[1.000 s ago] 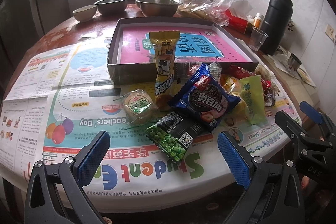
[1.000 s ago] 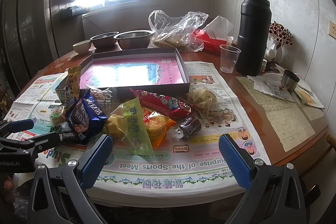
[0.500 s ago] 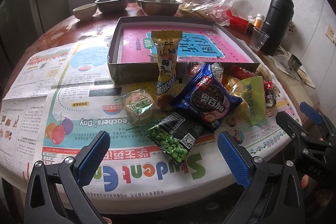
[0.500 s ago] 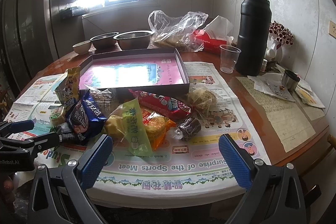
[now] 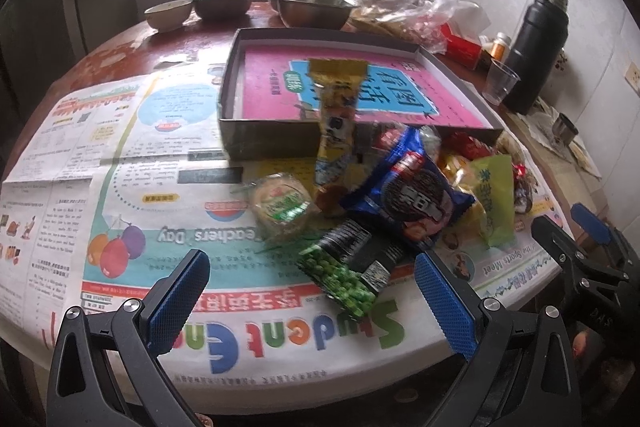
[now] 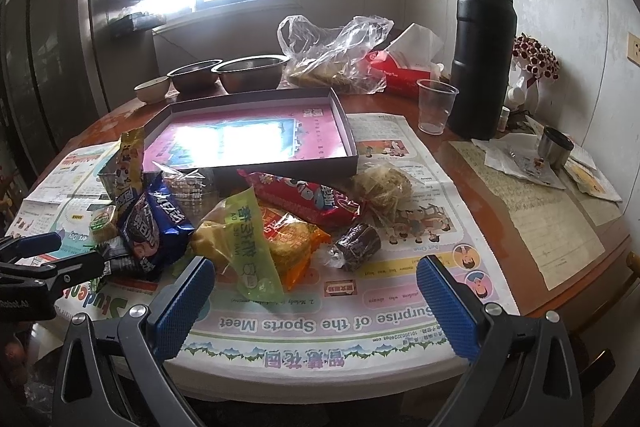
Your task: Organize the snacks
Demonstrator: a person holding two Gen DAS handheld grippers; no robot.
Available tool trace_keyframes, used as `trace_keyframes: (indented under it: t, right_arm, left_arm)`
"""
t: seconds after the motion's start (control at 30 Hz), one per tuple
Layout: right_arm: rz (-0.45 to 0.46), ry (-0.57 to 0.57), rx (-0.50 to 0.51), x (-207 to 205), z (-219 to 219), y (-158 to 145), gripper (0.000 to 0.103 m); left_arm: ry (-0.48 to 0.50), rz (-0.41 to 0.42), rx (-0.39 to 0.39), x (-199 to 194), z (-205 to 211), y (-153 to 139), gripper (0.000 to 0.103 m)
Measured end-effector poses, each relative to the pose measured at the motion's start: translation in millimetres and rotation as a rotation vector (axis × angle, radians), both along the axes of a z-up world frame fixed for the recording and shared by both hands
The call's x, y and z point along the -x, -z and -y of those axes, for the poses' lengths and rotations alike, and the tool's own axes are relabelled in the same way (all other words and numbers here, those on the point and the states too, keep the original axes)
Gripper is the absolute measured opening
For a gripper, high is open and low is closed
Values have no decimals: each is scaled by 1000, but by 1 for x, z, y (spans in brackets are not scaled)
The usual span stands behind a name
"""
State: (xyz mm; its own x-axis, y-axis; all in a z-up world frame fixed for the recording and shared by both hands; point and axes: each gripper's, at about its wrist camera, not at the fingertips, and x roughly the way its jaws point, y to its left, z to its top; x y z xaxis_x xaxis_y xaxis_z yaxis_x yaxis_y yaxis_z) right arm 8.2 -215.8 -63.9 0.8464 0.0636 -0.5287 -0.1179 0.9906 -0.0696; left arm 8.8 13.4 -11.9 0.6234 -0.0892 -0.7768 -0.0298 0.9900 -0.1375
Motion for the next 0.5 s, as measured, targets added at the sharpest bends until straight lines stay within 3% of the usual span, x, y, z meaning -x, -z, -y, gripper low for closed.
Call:
trace_keyframes:
  t: [0.3,0.5]
  right_arm:
    - [-4,33,-24,-8,13,-1,102]
    - [-10,52,-34,-16,20,-1,102]
  left_arm:
    - [-77,-6,48,-11,-38,2,102]
    - [-62,-31,51,-25,-41,9,102]
